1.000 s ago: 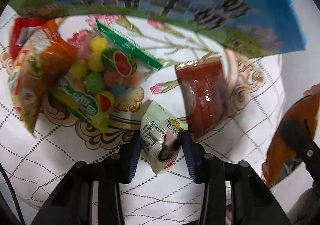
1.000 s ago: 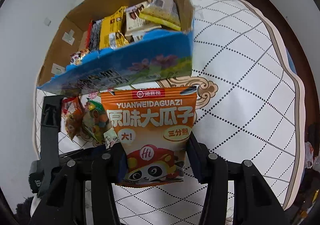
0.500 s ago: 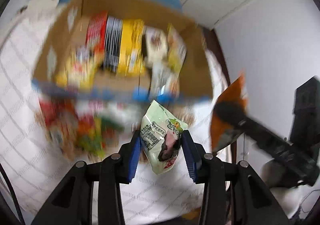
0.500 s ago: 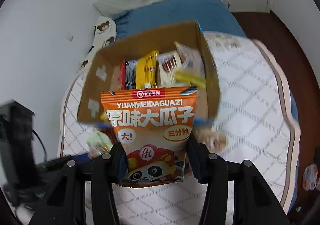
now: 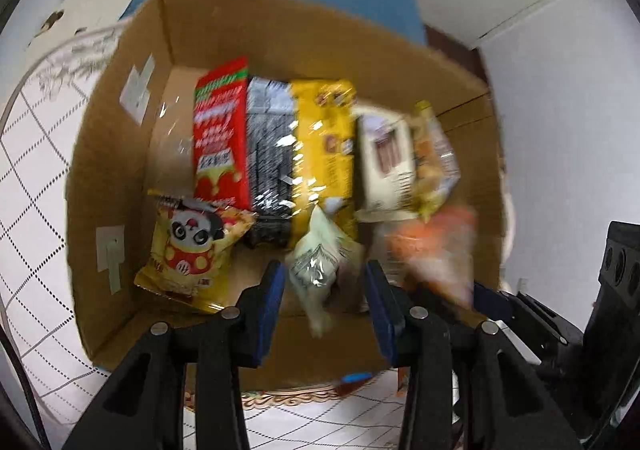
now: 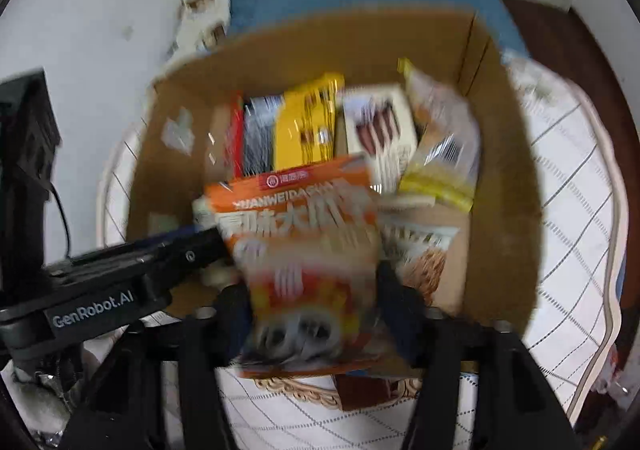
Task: Organize snacks
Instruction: 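Carry the white packet and orange seed bag into the box, open both tools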
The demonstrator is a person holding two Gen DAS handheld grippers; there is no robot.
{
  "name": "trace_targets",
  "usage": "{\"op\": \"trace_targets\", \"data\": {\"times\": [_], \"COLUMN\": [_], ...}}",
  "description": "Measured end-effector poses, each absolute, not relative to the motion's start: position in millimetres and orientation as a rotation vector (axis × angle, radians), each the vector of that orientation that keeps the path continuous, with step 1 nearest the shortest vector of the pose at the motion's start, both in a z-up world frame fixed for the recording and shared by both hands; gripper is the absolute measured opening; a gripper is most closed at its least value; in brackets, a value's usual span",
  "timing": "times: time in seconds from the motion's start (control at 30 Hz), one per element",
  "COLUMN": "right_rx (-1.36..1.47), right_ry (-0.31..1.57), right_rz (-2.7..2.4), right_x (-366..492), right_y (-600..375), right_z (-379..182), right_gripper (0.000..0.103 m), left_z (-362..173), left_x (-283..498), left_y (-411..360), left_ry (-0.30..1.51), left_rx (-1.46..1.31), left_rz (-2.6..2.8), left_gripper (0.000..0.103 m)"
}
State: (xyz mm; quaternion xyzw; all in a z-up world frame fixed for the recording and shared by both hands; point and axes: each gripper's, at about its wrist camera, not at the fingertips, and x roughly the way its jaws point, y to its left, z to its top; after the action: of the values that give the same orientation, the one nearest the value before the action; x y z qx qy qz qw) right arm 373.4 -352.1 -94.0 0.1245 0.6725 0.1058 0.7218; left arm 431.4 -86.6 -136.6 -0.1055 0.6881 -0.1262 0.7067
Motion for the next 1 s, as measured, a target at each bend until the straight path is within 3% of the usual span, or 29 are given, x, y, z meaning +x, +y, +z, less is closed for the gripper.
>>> {"op": "trace_targets", "data": {"times": [0.03, 0.07, 0.1, 0.17, 0.63, 0.8, 1.0], "right_rx": [0.266, 0.245, 0.223, 0.199, 0.136, 0.101, 0.088], "right_ry": [1.5, 1.513, 1.522, 1.536, 1.464, 1.417, 1.345], "right_rz": [0.23, 0.229, 0.223, 0.208, 0.083, 0.057, 0.041], "right_x": [373.3, 373.4, 373.5, 374.0, 368.6, 358.1, 343.9], "right_y": [-350.3, -348.0, -346.2, -345.7, -366.6, -367.9, -370.4], "right_z": [-100.4, -106.7, -110.8, -117.8, -109.3, -93.1, -67.8], "right_gripper": [0.085, 0.094, 0.094, 0.094, 0.095, 0.097, 0.097], "left_z": [-144.0, -149.4, -152.6, -157.9, -145.3, -127.7, -103.4], "left_x": [432.4, 432.5, 433.5, 435.0, 419.0, 404.8, 388.6], "left_y": [-87.2, -87.4, -87.1, -85.1, -74.9, -76.8, -77.5], "left_ry": [1.547, 1.552, 1.555, 1.558, 1.408, 1.34, 1.261], "left_rx": [-0.223, -0.219, -0.214, -0.204, -0.043, -0.008, 0.013], "left_rz": [-0.267, -0.263, -0.255, -0.231, -0.157, -0.155, -0.17], "left_gripper": [0.047, 0.057, 0.07, 0.083, 0.084, 0.098, 0.102]}}
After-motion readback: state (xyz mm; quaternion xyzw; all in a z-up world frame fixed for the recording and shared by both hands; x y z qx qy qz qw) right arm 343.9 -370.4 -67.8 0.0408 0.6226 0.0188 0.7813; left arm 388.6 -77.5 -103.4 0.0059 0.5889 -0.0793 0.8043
